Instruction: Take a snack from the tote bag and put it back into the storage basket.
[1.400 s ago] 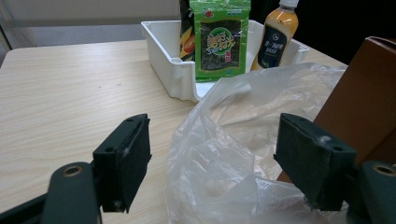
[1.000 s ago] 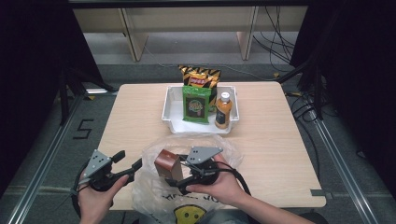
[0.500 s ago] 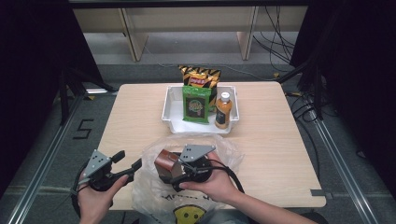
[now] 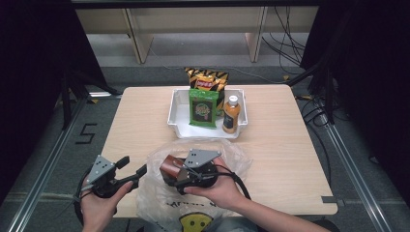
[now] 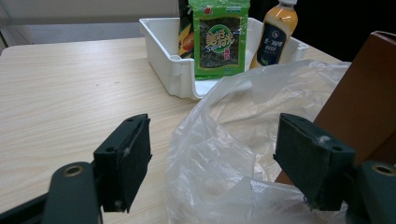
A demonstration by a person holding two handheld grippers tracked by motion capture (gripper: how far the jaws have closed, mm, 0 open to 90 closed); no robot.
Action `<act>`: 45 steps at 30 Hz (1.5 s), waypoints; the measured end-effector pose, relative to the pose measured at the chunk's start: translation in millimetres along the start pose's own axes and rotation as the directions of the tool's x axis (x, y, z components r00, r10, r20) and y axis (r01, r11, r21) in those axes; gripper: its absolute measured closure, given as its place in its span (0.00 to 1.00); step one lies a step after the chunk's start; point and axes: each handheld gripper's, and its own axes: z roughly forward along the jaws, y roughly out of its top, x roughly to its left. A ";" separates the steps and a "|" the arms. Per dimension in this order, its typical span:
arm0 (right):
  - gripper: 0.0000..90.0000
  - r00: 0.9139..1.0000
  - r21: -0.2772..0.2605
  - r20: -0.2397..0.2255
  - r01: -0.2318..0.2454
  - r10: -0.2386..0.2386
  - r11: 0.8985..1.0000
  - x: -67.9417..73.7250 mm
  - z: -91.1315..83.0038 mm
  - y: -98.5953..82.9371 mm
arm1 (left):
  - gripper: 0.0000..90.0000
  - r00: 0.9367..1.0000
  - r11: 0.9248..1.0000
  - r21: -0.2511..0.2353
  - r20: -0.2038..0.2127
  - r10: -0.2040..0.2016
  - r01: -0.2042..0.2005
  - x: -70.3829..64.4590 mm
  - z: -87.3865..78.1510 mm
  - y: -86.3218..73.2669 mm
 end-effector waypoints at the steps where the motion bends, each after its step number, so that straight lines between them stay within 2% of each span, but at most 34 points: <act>1: 0.40 1.000 0.014 -0.016 0.007 -0.007 1.000 -1.1 -1.6 0.2 | 0.29 1.000 1.000 0.000 0.000 0.000 0.000 0.1 0.0 -0.1; 5: 0.45 1.000 -0.011 0.001 0.003 -0.003 1.000 -2.5 -2.4 -1.4 | 0.29 1.000 1.000 0.001 -0.001 -0.003 0.003 0.7 0.1 -0.6; 6: 0.46 1.000 0.005 -0.011 0.004 -0.004 1.000 -3.5 -4.2 -1.0 | 0.29 1.000 1.000 0.003 -0.001 -0.002 0.002 0.9 0.3 -0.7; 7: 0.46 1.000 -0.013 -0.002 0.006 -0.006 1.000 -4.6 -3.6 -1.7 | 0.29 1.000 1.000 0.000 0.003 -0.002 0.002 1.2 0.8 -1.0; 8: 0.47 1.000 0.003 -0.017 0.010 -0.010 1.000 -6.8 -5.4 -1.6 | 0.29 1.000 1.000 0.004 -0.002 -0.001 0.001 0.9 0.4 -1.0; 9: 0.47 1.000 -0.014 -0.009 0.010 -0.010 1.000 -7.7 -4.6 -2.2 | 0.29 1.000 1.000 0.004 -0.001 -0.001 0.001 0.9 0.5 -1.1; 13: 0.47 1.000 -0.016 -0.024 0.000 0.000 1.000 -13.2 -6.3 -2.5 | 0.29 1.000 1.000 0.004 -0.002 -0.001 0.001 1.0 0.6 -1.1; 14: 0.48 1.000 -0.002 -0.029 0.005 -0.005 1.000 -14.8 -7.9 -2.1 | 0.29 1.000 1.000 0.004 -0.004 -0.001 0.001 1.2 0.7 -1.3; 15: 0.48 0.999 -0.006 -0.029 -0.014 0.014 1.000 -14.3 -8.0 -1.9 | 0.29 1.000 1.000 0.002 -0.001 -0.003 0.003 1.5 1.0 -1.5; 17: 0.48 1.000 -0.003 -0.019 -0.004 0.004 1.000 -16.9 -10.1 -1.3 | 0.29 1.000 1.000 0.001 0.000 -0.008 0.008 1.5 1.2 -1.8; 18: 0.48 1.000 -0.015 -0.028 -0.014 0.013 1.000 -17.4 -9.6 -1.2 | 0.30 1.000 1.000 0.005 -0.001 -0.017 0.017 1.2 1.3 -2.1; 19: 0.48 0.999 -0.001 -0.023 -0.037 0.037 0.999 -17.9 -12.4 -0.5 | 0.30 1.000 1.000 0.006 -0.001 -0.005 0.005 1.8 1.2 -2.0; 20: 0.48 0.999 -0.009 -0.030 -0.024 0.024 1.000 -20.1 -13.1 0.4 | 0.30 1.000 1.000 0.007 -0.003 -0.006 0.006 1.7 1.2 -2.1; 21: 0.48 0.999 -0.015 -0.027 -0.042 0.042 0.999 -19.9 -14.4 1.0 | 0.30 1.000 1.000 0.007 -0.003 -0.006 0.006 1.6 1.4 -2.2; 22: 0.48 0.998 -0.006 -0.031 -0.047 0.046 0.999 -21.0 -16.5 1.8 | 0.30 1.000 1.000 0.007 -0.003 -0.006 0.006 1.6 1.5 -2.3; 24: 0.48 0.998 -0.023 -0.034 -0.048 0.048 0.999 -23.0 -19.0 4.5 | 0.30 1.000 1.000 0.009 -0.004 -0.003 0.003 1.7 1.7 -2.4; 25: 0.48 0.999 -0.026 -0.032 -0.032 0.031 0.999 -25.3 -20.7 6.3 | 0.30 1.000 1.000 0.006 -0.004 -0.004 0.004 1.7 1.5 -2.3; 26: 0.48 0.997 -0.024 -0.046 -0.057 0.056 0.998 -25.0 -22.4 7.5 | 0.30 1.000 1.000 0.006 -0.003 -0.004 0.004 1.8 1.2 -2.2; 27: 0.48 0.999 -0.043 -0.041 -0.028 0.026 0.999 -29.0 -23.1 8.5 | 0.30 1.000 1.000 0.005 -0.003 -0.004 0.004 2.0 1.1 -2.2; 28: 0.48 0.997 -0.040 -0.044 -0.058 0.056 0.998 -28.9 -25.1 8.6 | 0.30 1.000 1.000 0.004 -0.002 -0.004 0.004 2.2 1.1 -2.2; 32: 0.48 0.997 -0.043 -0.048 -0.054 0.052 0.998 -37.3 -31.0 8.9 | 0.30 1.000 1.000 0.006 -0.003 -0.003 0.003 2.3 1.2 -2.4; 34: 0.48 0.996 -0.040 -0.040 -0.076 0.074 0.996 -39.3 -35.0 9.2 | 0.30 1.000 1.000 0.005 -0.001 -0.002 0.002 2.1 1.4 -2.4; 36: 0.48 0.997 -0.044 -0.039 -0.065 0.063 0.997 -44.8 -37.9 9.8 | 0.30 1.000 1.000 0.005 -0.002 -0.004 0.004 2.1 1.6 -2.7; 39: 0.48 0.997 -0.048 -0.022 -0.074 0.073 0.996 -49.2 -41.5 9.9 | 0.30 1.000 1.000 0.005 0.003 -0.003 0.003 2.6 2.5 -3.5; 40: 0.48 0.996 -0.040 -0.030 -0.081 0.080 0.996 -50.1 -42.4 10.0 | 0.30 1.000 1.000 0.008 0.001 -0.003 0.003 2.5 2.4 -3.6; 41: 0.48 0.998 -0.057 -0.017 -0.066 0.065 0.996 -52.2 -41.6 10.0 | 0.30 1.000 1.000 0.008 0.002 -0.003 0.003 2.7 2.4 -3.6; 42: 0.48 0.996 -0.047 -0.023 -0.086 0.085 0.995 -52.2 -43.0 10.5 | 0.31 1.000 1.000 0.007 0.002 -0.003 0.003 2.7 2.5 -3.5; 45: 0.48 0.997 -0.049 -0.015 -0.080 0.080 0.996 -55.2 -46.1 12.3 | 0.31 1.000 1.000 0.007 0.000 -0.007 0.007 3.0 2.4 -3.6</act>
